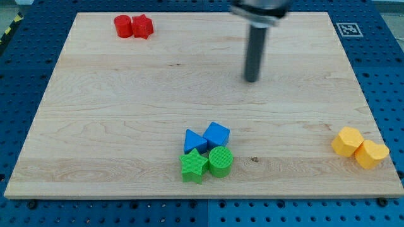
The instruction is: Move your arm towards center right corner
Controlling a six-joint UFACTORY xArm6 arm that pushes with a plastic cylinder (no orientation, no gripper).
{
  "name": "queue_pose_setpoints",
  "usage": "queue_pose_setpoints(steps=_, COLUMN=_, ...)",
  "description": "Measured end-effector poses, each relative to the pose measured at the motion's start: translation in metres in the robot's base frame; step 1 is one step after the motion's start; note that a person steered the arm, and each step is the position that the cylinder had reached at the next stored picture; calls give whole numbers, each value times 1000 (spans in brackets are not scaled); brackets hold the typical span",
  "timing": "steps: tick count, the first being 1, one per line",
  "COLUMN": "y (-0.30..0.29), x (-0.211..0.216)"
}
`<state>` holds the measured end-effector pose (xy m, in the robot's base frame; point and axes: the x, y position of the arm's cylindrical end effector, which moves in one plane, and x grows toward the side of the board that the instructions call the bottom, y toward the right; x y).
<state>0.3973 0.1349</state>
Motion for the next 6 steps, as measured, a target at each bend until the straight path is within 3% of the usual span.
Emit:
queue_pose_setpoints(steps=1, y=87, x=14)
queue_pose_setpoints(steps=2, y=119, x=35)
queue_pose_setpoints(steps=6, y=175, x=37)
